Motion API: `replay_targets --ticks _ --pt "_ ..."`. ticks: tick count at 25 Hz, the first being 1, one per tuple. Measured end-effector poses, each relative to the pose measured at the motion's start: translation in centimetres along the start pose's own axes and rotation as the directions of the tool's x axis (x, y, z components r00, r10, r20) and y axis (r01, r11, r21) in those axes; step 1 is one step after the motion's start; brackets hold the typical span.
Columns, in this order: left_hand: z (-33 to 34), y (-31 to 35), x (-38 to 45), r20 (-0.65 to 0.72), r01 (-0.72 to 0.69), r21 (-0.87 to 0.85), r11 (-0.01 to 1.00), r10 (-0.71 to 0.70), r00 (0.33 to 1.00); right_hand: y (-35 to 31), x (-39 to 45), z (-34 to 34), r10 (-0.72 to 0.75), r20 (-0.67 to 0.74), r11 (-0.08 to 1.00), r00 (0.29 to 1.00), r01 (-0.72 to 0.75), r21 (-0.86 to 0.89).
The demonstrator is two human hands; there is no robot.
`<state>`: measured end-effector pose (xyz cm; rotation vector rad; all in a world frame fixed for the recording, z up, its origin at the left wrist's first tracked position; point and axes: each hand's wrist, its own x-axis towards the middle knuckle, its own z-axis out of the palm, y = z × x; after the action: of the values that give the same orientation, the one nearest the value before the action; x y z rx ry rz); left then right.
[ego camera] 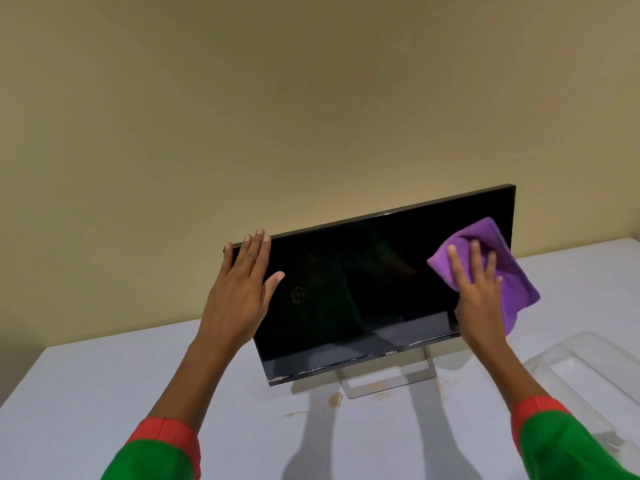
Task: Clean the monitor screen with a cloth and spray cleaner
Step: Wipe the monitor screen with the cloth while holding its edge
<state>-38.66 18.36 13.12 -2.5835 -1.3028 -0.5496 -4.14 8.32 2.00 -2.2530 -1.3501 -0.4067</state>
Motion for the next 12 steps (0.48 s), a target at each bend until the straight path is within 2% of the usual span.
replay_targets --ticks 3,6,9,12 --pt "0.2 0.1 0.2 0.019 -0.051 0.12 0.992 0.049 0.999 -1.1 -0.5 0.1 0.216 0.05 0.948 0.975 -0.222 0.229" --pt "-0.1 -0.4 0.1 0.037 -0.079 0.172 0.982 0.073 0.997 -4.7 -1.5 0.6 0.322 0.067 0.897 0.944 -0.327 0.299" --pt "-0.4 -0.8 0.1 0.058 -0.106 0.174 0.979 0.098 0.994 -9.0 -3.6 2.2 0.22 0.072 0.942 0.973 -0.231 0.242" --pt "-0.7 -0.9 0.4 0.057 -0.103 0.116 0.988 0.097 0.994 -13.2 -5.9 3.8 0.002 0.026 0.994 1.0 -0.005 0.105"
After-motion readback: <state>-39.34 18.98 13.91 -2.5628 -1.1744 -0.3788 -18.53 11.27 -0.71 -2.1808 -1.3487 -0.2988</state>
